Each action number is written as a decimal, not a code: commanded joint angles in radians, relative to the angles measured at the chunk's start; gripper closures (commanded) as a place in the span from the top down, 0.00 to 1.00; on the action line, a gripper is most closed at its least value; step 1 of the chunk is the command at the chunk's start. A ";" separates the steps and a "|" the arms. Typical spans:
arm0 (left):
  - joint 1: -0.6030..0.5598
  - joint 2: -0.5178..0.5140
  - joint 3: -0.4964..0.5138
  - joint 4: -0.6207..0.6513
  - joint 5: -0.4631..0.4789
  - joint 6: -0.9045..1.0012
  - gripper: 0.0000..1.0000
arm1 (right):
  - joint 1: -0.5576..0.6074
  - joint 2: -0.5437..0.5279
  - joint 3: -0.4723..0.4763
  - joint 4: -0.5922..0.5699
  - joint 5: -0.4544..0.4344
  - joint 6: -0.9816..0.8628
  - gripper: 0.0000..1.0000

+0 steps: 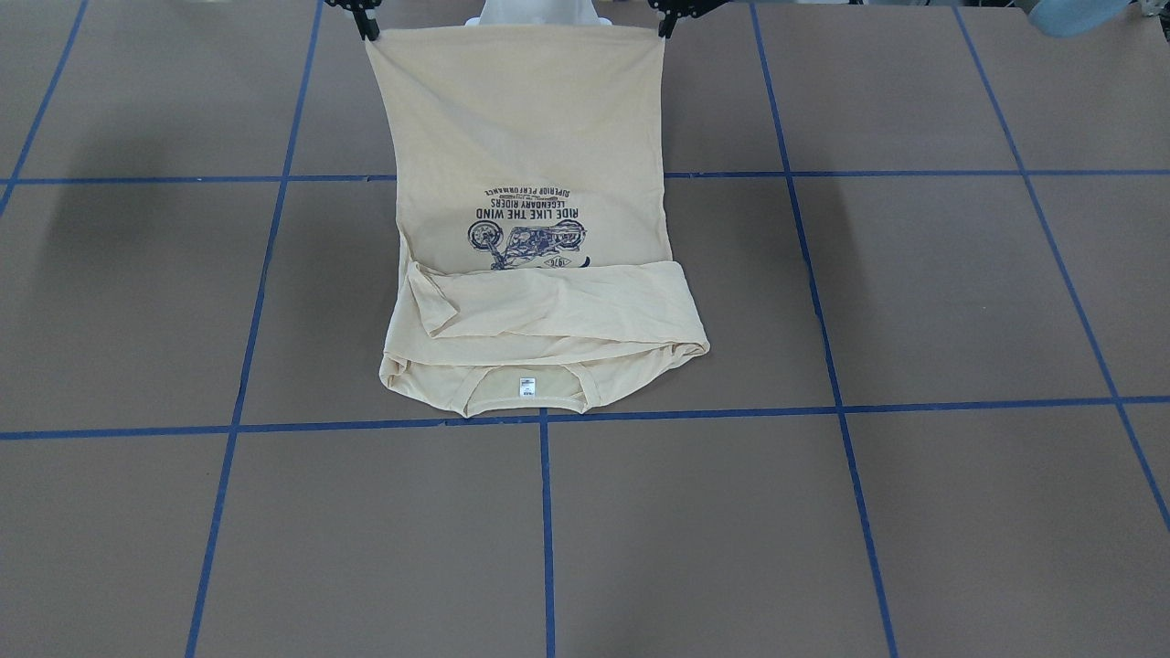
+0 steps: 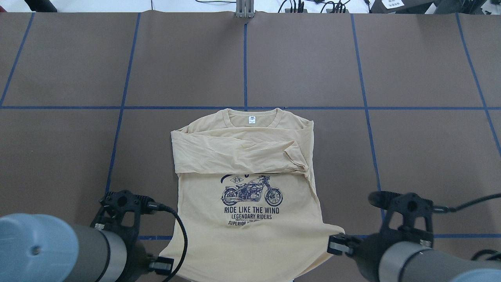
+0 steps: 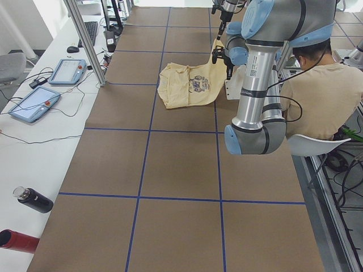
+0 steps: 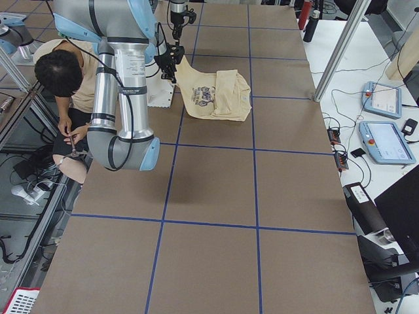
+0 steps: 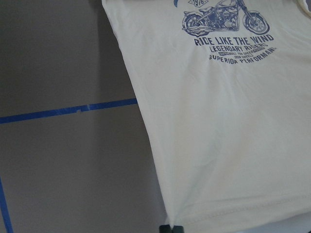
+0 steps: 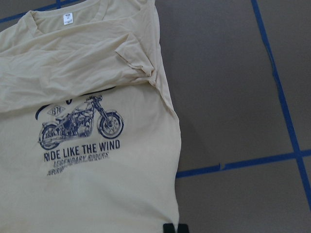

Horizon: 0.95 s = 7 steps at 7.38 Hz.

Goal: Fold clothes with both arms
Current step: 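Carry the hem with both grippers toward the collar, folding the shirt in half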

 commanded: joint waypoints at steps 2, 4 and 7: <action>-0.253 -0.072 0.137 -0.007 0.022 0.191 0.00 | 0.321 0.133 -0.273 0.175 0.114 -0.149 0.00; -0.347 -0.133 0.199 -0.010 0.022 0.227 0.00 | 0.452 0.169 -0.383 0.234 0.135 -0.198 0.00; -0.400 -0.168 0.481 -0.261 0.074 0.235 0.00 | 0.524 0.240 -0.669 0.438 0.133 -0.218 0.00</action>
